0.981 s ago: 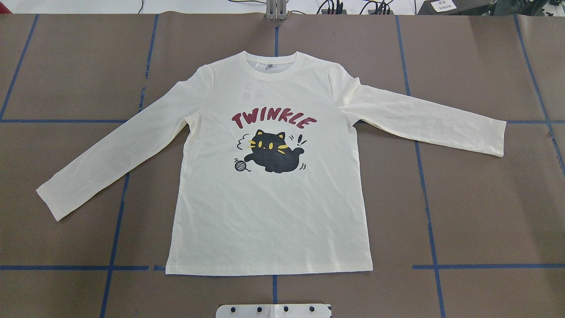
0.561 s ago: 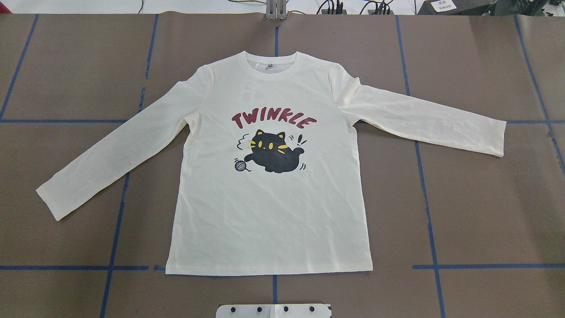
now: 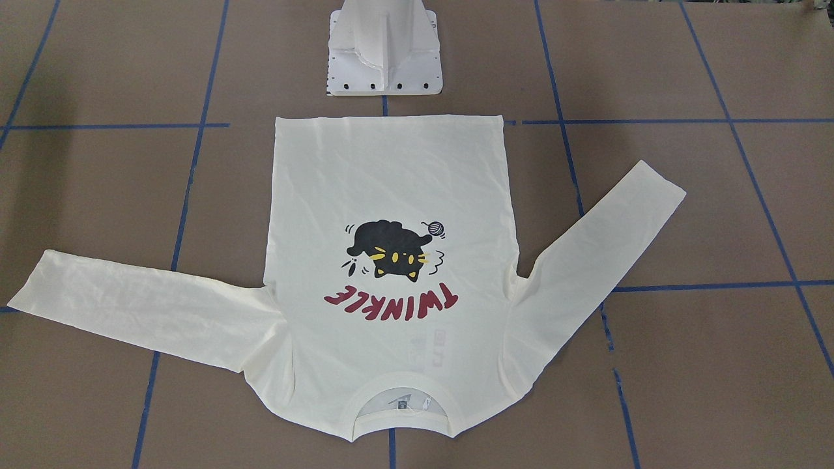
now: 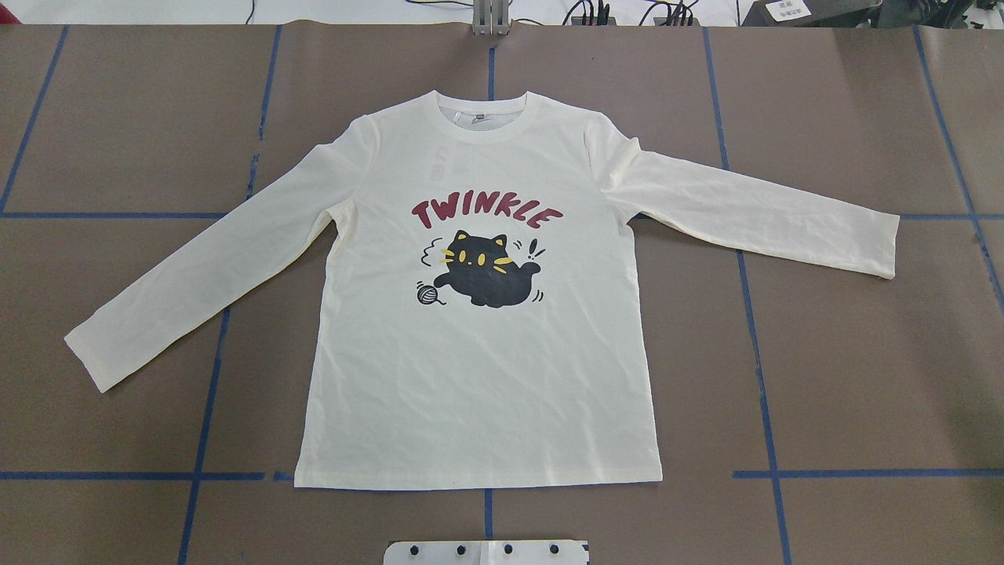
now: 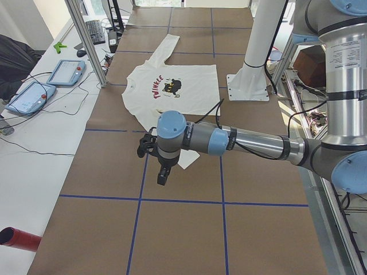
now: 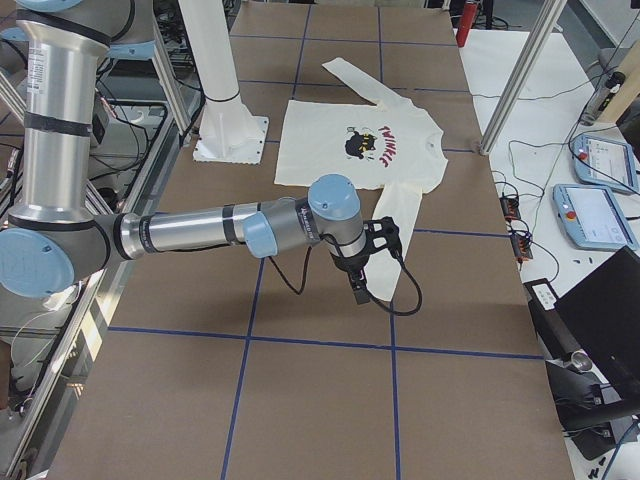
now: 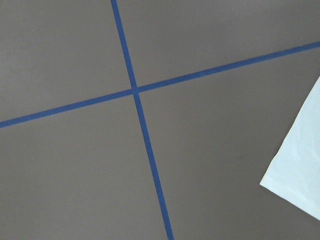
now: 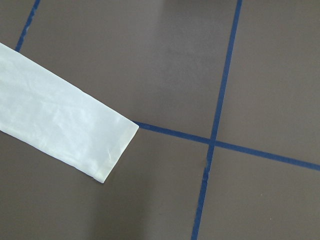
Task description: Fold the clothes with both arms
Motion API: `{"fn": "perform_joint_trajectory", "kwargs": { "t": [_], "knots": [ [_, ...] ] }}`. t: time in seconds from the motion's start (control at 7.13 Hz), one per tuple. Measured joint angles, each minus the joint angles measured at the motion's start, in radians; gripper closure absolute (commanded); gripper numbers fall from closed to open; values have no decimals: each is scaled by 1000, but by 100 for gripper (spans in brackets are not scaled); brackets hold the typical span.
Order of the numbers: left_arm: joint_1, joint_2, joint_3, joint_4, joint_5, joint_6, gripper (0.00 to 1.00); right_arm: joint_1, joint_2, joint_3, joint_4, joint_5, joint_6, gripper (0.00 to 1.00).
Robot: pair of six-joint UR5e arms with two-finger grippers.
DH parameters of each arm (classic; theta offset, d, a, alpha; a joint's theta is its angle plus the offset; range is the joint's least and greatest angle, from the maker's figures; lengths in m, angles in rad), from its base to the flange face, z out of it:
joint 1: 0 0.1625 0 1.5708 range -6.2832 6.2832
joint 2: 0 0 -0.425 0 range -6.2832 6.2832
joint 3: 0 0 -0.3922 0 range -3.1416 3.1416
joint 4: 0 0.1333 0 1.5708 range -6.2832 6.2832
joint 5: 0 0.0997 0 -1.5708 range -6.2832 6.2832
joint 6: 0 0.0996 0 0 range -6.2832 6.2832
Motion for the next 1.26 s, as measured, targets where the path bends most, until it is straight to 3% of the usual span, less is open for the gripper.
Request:
{"fn": "perform_joint_trajectory", "kwargs": {
  "t": [0.42, 0.7, 0.98, 1.26],
  "knots": [
    [-6, -42, 18, -211, -4, -74, 0, -1, 7, -17, 66, 21, 27, 0],
    [-7, -40, 21, -251, -6, -77, 0, -62, 19, 2, 92, 27, 170, 0],
    [-7, -37, 18, -256, -8, -75, 0, -219, 35, -40, 295, -54, 479, 7],
    [-7, -33, 14, -257, -8, -74, 0, -351, 59, -182, 561, -184, 684, 20]
  ]
}}
